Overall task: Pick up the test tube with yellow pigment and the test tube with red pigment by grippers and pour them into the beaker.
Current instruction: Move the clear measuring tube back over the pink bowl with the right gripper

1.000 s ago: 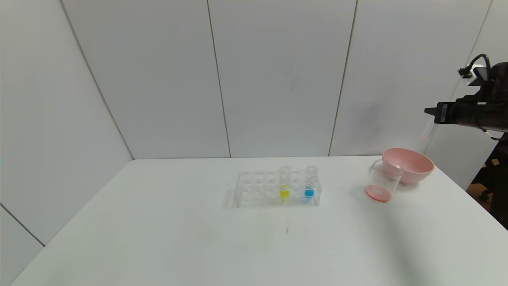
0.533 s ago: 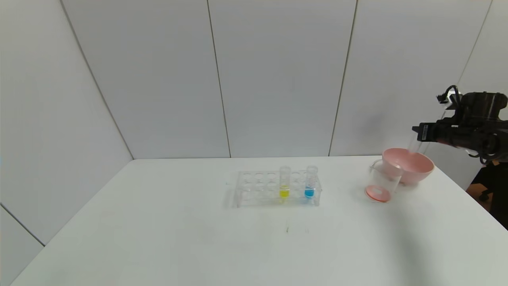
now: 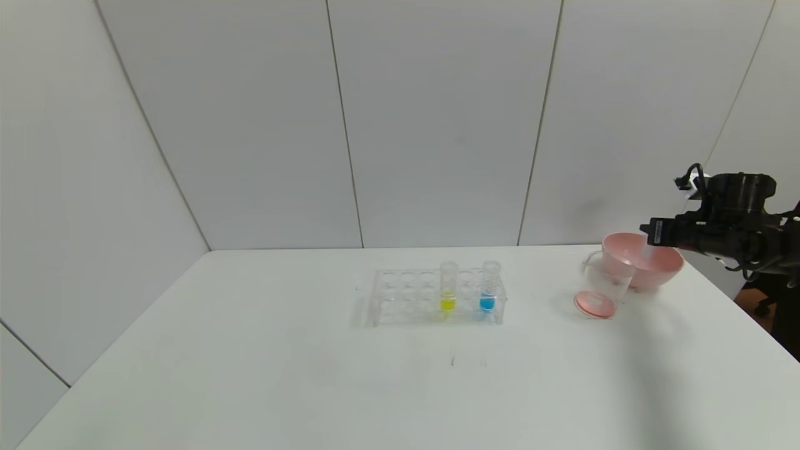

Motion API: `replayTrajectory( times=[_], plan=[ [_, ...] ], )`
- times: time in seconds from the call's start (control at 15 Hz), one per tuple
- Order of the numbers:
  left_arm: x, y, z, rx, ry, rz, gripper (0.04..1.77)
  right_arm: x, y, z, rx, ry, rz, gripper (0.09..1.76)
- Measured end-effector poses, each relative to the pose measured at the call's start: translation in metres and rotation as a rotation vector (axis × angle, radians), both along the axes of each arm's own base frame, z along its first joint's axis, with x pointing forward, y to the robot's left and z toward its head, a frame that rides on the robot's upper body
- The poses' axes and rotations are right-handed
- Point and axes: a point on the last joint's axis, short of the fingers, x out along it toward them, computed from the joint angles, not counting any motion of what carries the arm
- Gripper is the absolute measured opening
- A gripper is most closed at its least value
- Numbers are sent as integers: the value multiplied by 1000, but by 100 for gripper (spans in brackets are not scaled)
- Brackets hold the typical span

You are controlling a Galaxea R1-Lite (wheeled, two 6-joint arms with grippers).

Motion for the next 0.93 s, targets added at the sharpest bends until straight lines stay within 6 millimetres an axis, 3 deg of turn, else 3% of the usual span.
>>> replayTrajectory(
  times=[0.93],
  plan=[
    [0, 0, 0, 0, 0, 0, 172, -8, 1, -1, 4, -5, 38, 50]
  ],
)
